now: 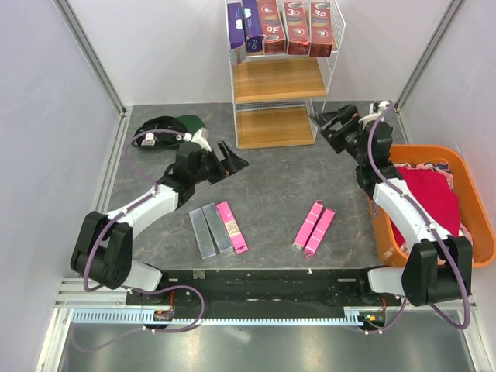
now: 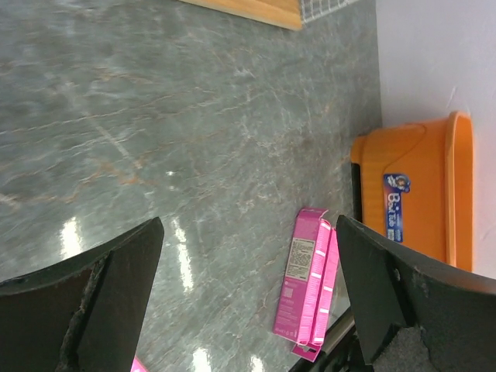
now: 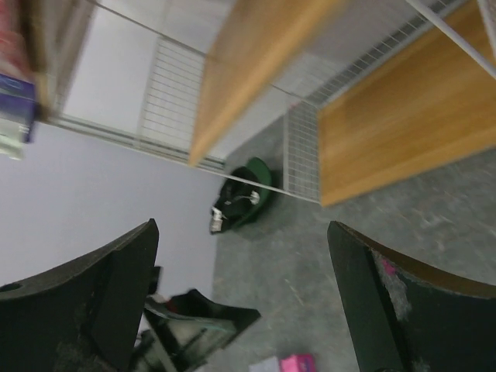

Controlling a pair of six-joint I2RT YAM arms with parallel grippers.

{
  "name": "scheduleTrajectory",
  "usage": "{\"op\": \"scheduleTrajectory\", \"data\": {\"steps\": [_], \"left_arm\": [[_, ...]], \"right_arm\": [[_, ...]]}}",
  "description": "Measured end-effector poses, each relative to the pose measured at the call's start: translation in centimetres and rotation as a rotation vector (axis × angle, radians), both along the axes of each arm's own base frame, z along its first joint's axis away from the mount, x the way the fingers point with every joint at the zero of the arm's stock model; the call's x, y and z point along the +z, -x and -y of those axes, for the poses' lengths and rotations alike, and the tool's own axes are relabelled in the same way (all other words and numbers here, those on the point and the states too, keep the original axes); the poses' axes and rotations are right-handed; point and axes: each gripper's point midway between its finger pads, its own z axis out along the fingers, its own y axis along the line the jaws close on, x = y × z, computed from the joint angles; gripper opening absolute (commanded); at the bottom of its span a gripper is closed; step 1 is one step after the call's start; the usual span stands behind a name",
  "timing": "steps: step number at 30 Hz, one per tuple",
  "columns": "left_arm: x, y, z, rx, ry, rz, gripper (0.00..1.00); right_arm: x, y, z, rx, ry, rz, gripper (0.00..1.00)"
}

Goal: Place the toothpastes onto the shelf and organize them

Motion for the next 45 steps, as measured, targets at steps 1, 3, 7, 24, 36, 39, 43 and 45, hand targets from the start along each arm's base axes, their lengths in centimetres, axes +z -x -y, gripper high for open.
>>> {"op": "scheduleTrajectory", "data": {"steps": [1,3,7,24,36,39,43,45], "left_arm": [[0.1,0.0,0.7,-0.017,-0.011,0.003,1.00],[0.4,-0.1,2.1,-0.047,-0.037,0.015,1.00],[0.1,0.2,5.8,-0.135,-0.087,0.030,1.00],[-4.1,5.1,19.2,-0.693,-0.227,0.076,0.98],[-7.5,8.1,24.6,-0.877,-0.349,0.078,0.95],[-9.1,8.8,25.8,-0.911,-0.400,0.065,0.93],[-10.5,9.2,26.4,-0.924,-0.470,0.051,0.88],[-11.2,9.2,26.3,-0.916,-0.509,0.046,0.85]], "right_arm": [[-1.4,0.3,0.0,0.005,0.021,-0.027,0.98],[-4.1,1.0,0.1,0.016,0.064,-0.084,0.98],[-8.8,2.5,0.3,0.042,0.140,-0.187,0.98],[-19.0,3.1,4.4,0.012,0.246,-0.426,0.98],[-19.1,2.8,7.1,-0.015,0.213,-0.434,0.98],[-19.1,2.9,7.1,-0.005,0.203,-0.434,0.98],[-18.9,2.8,7.3,-0.003,0.186,-0.429,0.98],[-18.9,2.9,7.2,0.003,0.183,-0.426,0.98]]}}
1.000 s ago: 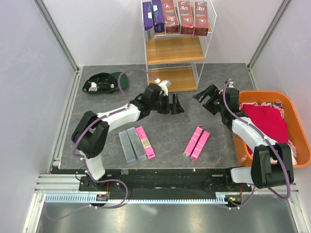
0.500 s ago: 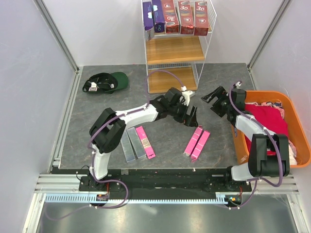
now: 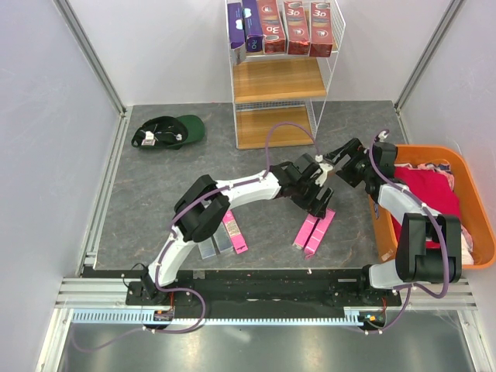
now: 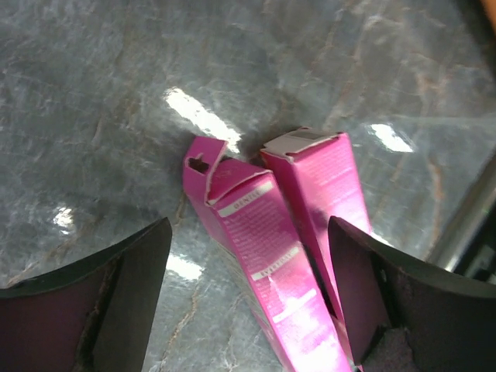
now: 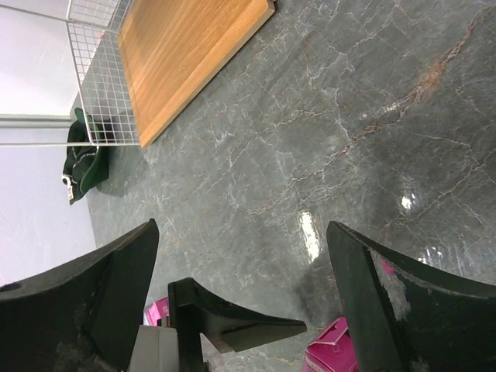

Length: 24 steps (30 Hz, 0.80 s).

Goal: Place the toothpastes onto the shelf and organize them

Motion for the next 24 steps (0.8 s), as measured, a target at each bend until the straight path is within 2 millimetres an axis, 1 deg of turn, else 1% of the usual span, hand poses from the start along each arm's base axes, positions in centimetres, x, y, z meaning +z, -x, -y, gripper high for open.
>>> {"op": "scheduleTrajectory", "data": {"steps": [2,5,6,9,12,16,21,22,24], "left_arm": [[-0.3,-0.2,0.0,0.009,-0.020,0.012,0.82],[-0.1,-0.7,-0.1,0.030,-0.035,0.037,0.75],[-0.1,-0.8,-0.1,0.034,-0.038,0.043,0.71],[0.0,-1.0,-0.1,0.044,-0.047,0.053,0.65],[0.1,-1.2,-0.1,0.050,-0.051,0.060,0.61],[-0.3,-2.0,-0.5,0.082,-0.078,0.090,0.59],[-0.9,-3.0,-1.3,0.123,-0.115,0.121,0.61],[-1.1,-3.1,-1.5,0.131,-0.123,0.125,0.59],[-1.2,-3.5,-1.9,0.143,-0.132,0.129,0.54]], "right_arm": [[0.0,0.0,0.0,0.003,-0.003,0.003,0.98],[0.1,0.0,0.0,0.003,-0.008,0.010,0.98],[0.2,-0.1,0.0,0.004,-0.011,0.013,0.98],[0.3,-0.1,0.1,0.003,-0.019,0.019,0.98],[0.5,-0.2,0.1,0.003,-0.027,0.026,0.98],[0.5,-0.2,0.1,0.005,-0.029,0.032,0.98],[0.5,-0.2,0.0,0.010,-0.029,0.042,0.98],[0.5,-0.1,0.0,0.012,-0.028,0.042,0.98],[0.4,-0.1,0.0,0.015,-0.028,0.044,0.98]]}}
